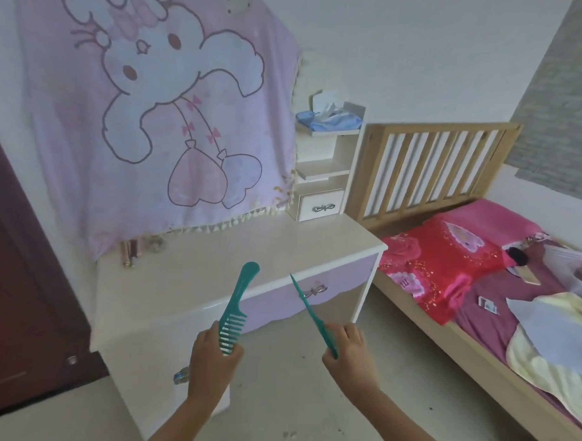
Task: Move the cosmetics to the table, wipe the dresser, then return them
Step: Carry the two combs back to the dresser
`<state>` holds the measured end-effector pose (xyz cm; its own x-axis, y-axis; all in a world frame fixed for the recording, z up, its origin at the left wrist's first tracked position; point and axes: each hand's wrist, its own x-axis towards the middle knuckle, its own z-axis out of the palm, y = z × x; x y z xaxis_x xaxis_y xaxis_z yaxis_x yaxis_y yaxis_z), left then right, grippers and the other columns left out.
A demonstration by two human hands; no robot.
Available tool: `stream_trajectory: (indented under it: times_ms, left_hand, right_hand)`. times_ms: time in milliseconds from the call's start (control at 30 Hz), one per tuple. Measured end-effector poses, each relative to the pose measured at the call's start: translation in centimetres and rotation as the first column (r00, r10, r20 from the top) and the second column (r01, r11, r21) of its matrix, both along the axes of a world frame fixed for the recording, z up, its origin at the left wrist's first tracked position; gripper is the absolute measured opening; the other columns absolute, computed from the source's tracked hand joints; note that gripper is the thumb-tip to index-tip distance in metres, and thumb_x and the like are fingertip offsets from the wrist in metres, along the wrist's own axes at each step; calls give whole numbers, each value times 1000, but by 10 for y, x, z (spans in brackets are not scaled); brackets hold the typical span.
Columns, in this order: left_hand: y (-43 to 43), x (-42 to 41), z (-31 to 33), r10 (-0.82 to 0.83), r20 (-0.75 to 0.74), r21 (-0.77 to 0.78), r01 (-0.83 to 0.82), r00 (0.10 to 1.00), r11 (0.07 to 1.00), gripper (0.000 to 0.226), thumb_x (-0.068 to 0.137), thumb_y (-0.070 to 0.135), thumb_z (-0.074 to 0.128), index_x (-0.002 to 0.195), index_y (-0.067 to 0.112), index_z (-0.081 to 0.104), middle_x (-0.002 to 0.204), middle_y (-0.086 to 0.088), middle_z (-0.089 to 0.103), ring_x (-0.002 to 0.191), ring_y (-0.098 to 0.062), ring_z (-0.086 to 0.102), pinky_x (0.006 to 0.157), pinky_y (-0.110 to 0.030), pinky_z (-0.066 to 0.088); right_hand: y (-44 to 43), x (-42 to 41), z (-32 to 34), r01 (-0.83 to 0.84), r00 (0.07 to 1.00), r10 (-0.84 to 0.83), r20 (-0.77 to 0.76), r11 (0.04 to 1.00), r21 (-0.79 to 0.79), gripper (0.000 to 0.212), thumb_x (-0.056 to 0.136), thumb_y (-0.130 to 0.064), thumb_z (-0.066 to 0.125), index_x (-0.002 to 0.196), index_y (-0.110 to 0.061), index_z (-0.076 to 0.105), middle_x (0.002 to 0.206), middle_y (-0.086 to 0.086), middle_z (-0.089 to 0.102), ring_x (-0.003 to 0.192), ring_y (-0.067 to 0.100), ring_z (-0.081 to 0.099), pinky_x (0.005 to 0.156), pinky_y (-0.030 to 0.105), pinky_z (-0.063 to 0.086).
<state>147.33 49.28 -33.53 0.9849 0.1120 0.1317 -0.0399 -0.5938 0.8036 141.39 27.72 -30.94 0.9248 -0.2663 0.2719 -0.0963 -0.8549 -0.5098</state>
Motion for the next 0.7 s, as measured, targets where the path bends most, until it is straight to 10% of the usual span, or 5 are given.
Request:
stream_trajectory:
  times_ms: [133, 433, 700]
  left_hand:
    - [-18, 32, 1, 125, 6, -47, -124, 992, 991, 22, 73, 10, 66, 93, 15, 58, 81, -6, 56, 76, -22, 55, 65, -35, 46]
    - [-2, 62, -19, 278, -116, 16, -278, 954, 960, 24, 73, 11, 67, 95, 13, 57, 82, -2, 50, 73, -17, 51, 63, -27, 45]
    - [63, 164, -37, 358, -119, 40, -356, 926, 934, 22, 76, 13, 63, 95, 11, 53, 83, -5, 52, 72, -18, 50, 54, -20, 35]
  right_hand:
    - [-26, 55, -3, -176, 984, 176, 14, 984, -22, 59, 50, -4, 68, 103, -26, 54, 77, -2, 57, 66, 20, 61, 46, 11, 32]
    - [8, 145, -44, -340, 929, 346, -131, 938, 67, 45, 80, -1, 52, 120, -20, 55, 105, 8, 54, 91, 19, 42, 65, 23, 37]
    - [62, 259, -43, -368, 925, 374, -69, 926, 83, 65, 58, 13, 65, 100, -32, 46, 84, 10, 61, 79, 28, 56, 47, 15, 32]
